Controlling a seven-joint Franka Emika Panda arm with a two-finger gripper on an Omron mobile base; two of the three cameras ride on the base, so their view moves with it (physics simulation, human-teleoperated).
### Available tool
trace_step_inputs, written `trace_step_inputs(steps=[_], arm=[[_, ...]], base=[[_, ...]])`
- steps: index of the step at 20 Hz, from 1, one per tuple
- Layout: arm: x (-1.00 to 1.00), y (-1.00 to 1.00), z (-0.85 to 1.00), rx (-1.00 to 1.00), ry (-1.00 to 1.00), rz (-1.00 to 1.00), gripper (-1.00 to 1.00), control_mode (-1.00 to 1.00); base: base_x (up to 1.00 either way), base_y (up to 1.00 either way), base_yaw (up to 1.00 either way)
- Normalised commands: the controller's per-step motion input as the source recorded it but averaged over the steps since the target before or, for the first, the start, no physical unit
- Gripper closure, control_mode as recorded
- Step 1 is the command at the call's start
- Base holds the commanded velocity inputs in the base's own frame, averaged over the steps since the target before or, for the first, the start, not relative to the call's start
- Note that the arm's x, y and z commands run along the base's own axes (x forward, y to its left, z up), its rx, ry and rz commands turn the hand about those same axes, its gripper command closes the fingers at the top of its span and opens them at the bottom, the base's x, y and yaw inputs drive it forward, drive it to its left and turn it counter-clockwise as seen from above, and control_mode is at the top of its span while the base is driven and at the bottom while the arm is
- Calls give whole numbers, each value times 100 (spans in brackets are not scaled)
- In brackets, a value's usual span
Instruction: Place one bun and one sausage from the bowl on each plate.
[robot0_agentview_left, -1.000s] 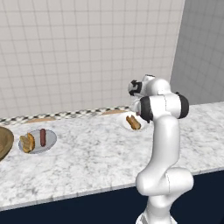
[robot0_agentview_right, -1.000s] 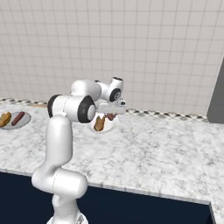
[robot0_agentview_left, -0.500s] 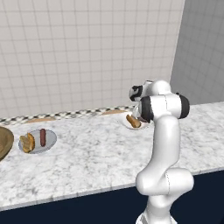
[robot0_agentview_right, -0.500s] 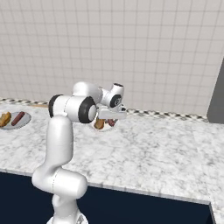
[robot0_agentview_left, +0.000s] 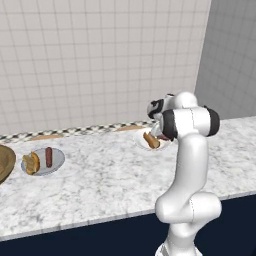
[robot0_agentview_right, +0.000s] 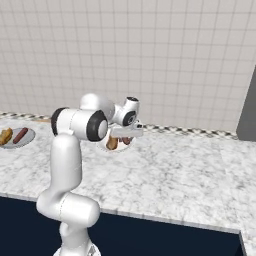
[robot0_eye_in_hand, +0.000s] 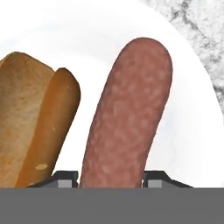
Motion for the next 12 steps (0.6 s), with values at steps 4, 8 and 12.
trace_step_inputs(steps=[4, 8, 12], arm=[[-19, 3, 16, 0, -8, 0, -100, -100], [-33, 0, 49, 0, -19, 0, -100, -100], [-79, 5, 91, 0, -27, 0, -100, -100]], base=[[0, 0, 0], [0, 0, 0], [0, 0, 0]])
